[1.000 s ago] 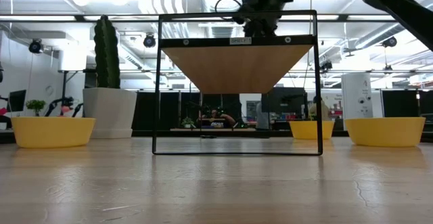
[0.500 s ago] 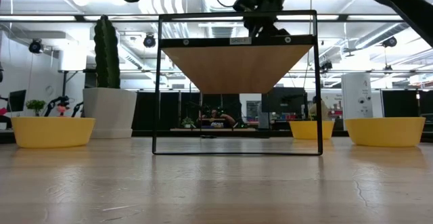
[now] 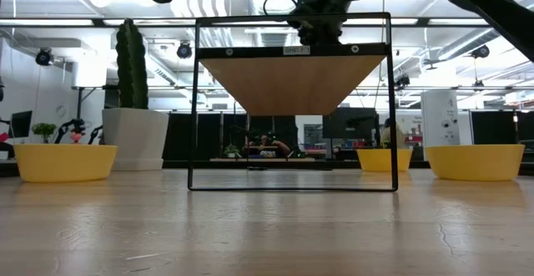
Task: Pick & Place Mini bowls
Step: Stack the top white bowl on top of the other white bowl on the shelf
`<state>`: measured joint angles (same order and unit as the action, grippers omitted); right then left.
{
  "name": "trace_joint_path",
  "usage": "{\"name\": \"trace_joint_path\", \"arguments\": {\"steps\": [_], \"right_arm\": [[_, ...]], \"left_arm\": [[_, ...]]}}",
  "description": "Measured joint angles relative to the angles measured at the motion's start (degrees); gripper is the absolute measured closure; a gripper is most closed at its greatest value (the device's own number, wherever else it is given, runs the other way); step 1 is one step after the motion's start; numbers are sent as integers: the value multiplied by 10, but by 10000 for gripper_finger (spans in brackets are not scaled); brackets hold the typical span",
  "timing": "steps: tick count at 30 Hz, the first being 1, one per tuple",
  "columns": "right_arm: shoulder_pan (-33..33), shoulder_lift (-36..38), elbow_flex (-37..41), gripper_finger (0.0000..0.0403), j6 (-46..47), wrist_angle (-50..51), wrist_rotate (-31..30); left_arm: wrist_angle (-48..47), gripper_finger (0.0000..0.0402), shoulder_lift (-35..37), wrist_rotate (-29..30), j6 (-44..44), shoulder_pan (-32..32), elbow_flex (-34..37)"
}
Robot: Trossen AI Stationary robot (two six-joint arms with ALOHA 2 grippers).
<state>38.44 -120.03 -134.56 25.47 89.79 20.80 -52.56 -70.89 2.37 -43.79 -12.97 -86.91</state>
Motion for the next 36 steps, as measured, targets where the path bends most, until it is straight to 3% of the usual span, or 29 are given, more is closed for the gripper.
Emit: {"name": "trace_joint_path", "arguments": {"steps": [22,36], "right_arm": [[-2,3,14,394,-1,3,-19],[-84,27,11,394,6,-5,-8]], "left_arm": [[2,310,0,0,0,0,0],[3,310,0,0,0,0,0]]}}
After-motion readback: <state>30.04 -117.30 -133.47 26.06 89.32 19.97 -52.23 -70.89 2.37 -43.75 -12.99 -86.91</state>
